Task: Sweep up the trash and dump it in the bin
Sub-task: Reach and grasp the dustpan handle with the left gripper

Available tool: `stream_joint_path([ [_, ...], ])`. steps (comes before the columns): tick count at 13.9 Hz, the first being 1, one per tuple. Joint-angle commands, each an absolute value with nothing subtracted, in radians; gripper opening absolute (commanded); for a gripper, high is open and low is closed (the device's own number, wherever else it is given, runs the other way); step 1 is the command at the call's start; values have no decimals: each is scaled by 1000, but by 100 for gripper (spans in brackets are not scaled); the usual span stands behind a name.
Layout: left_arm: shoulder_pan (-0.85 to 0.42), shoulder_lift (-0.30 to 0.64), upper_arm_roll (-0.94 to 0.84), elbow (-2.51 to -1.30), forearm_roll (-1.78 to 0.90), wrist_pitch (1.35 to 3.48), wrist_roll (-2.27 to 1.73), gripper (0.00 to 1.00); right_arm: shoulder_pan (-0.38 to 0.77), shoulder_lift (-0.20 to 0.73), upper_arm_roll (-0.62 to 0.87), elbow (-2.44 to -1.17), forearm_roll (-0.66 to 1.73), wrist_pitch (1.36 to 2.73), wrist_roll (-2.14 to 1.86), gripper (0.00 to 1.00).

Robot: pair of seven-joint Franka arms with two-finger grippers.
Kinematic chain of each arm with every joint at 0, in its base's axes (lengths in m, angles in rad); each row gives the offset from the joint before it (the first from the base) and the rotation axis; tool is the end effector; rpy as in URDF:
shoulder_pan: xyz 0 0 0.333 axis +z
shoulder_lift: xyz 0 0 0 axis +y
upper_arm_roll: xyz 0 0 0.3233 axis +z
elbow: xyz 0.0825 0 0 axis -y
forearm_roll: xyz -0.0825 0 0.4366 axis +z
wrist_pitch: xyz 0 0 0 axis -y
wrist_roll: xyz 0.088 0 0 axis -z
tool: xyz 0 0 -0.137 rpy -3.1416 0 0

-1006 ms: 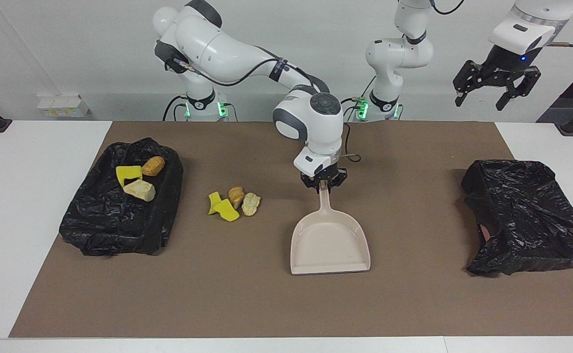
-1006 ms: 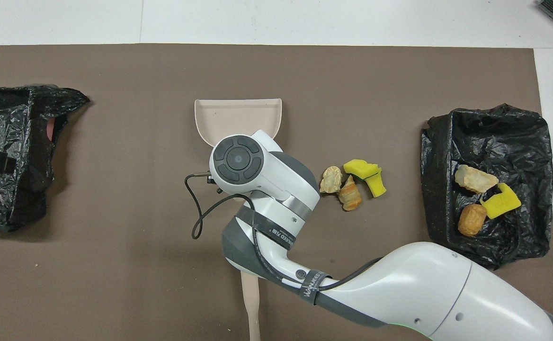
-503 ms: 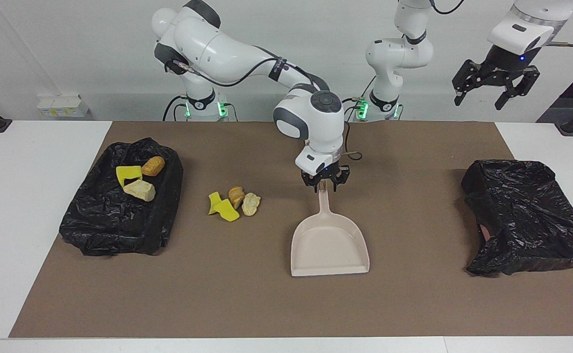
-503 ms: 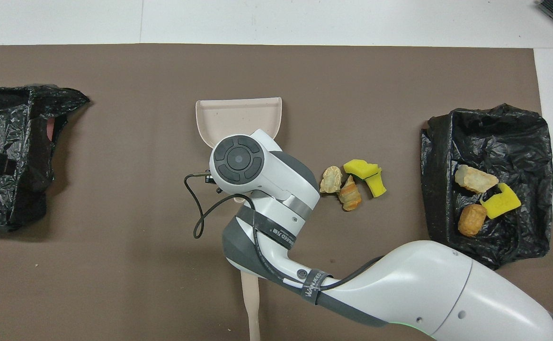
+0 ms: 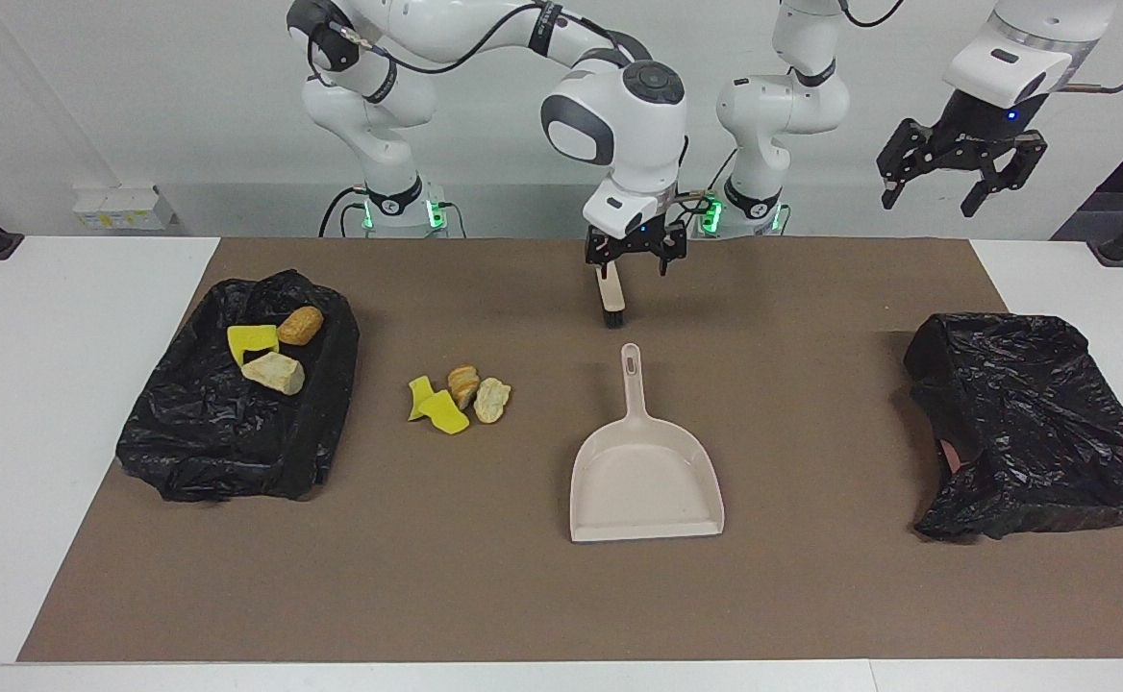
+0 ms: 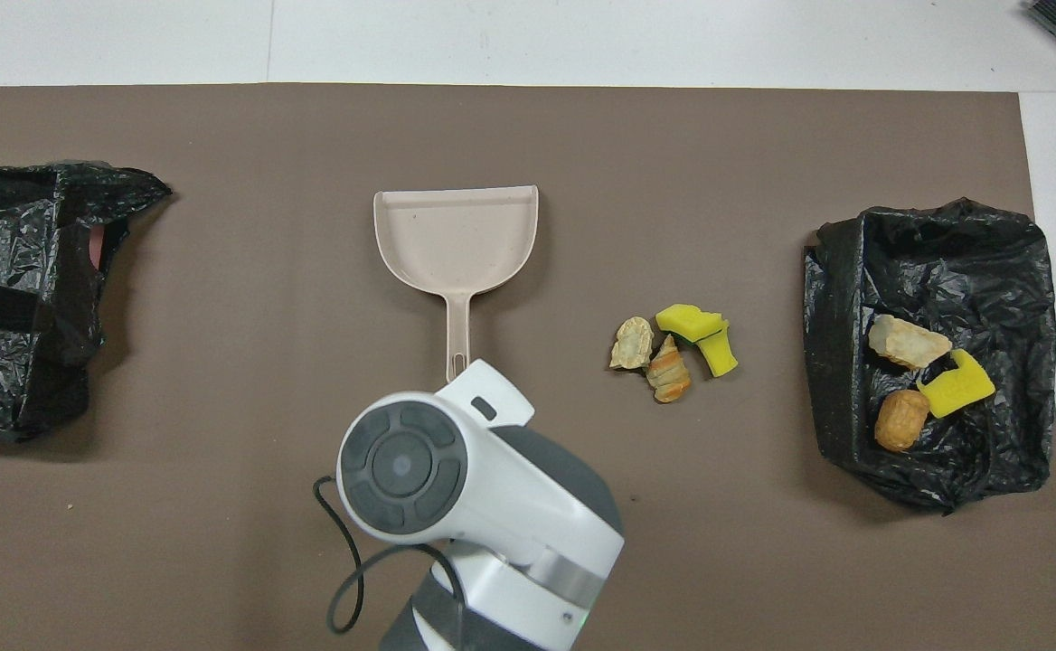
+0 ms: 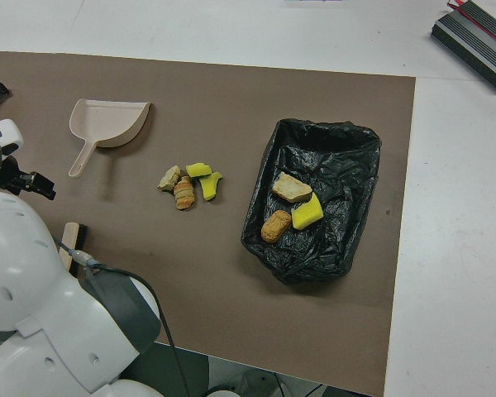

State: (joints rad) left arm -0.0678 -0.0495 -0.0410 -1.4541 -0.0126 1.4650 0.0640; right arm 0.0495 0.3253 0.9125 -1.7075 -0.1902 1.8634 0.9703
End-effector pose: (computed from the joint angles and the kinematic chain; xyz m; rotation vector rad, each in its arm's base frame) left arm 0.5758 -0.0654 0.6821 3.1165 -0.2726 0.0940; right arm 0.4303 0.5118 0.4177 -3.1274 -0.0472 0.1310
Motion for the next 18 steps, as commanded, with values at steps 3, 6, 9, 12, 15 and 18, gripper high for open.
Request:
stream_joint_path([
  [3,-71,-54,-151,-1638,-8,1691,-110,100,23,-16,910,-2072,149,1957,712,100],
  [6,-71,-22,-242,-1770,-8,1863,-215,100,34,-213,908,-2257,394,2023,545,100],
  [9,-71,12,-336,-1905,-6,2043,-277,100,47,-249,922,-2330,462,2080,509,100],
  [12,-71,131,-428,-1907,52,2121,-404,100,57,-216,942,-2381,465,2178,517,100],
  [15,-71,231,-504,-1904,185,2210,-578,100,63,-187,954,-2381,465,2232,515,100],
  [18,-63,302,-560,-1904,229,2285,-649,100,71,-160,980,-2385,462,2278,509,100],
])
